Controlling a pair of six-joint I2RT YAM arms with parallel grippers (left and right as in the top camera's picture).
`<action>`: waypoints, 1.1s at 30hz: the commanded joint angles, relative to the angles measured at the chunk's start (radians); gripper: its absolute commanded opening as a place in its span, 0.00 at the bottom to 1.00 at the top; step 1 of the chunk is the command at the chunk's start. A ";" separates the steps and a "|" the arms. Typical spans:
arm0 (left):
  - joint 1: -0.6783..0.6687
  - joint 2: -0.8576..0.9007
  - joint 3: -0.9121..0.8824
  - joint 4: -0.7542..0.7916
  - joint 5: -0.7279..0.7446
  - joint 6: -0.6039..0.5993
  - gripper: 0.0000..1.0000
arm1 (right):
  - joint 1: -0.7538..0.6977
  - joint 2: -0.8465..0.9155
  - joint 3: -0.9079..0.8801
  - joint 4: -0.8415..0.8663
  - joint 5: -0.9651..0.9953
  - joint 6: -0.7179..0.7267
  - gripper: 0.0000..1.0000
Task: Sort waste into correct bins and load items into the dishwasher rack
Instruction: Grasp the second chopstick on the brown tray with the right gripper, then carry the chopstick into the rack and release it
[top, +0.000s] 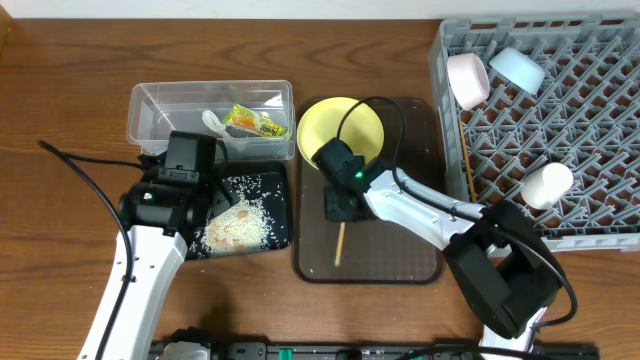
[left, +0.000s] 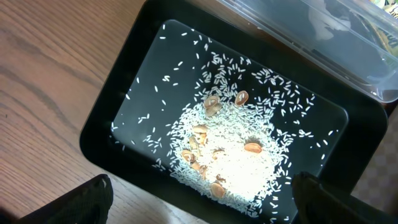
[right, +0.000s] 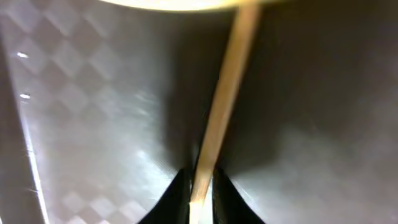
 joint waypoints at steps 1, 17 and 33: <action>0.005 0.002 0.017 -0.006 -0.019 0.002 0.94 | -0.032 0.004 -0.003 -0.045 0.043 0.015 0.08; 0.005 0.002 0.017 -0.008 -0.019 0.002 0.94 | -0.301 -0.167 -0.003 -0.253 0.161 -0.097 0.01; 0.005 0.002 0.017 -0.008 -0.019 0.002 0.94 | -0.507 -0.491 0.000 -0.268 0.142 -0.543 0.01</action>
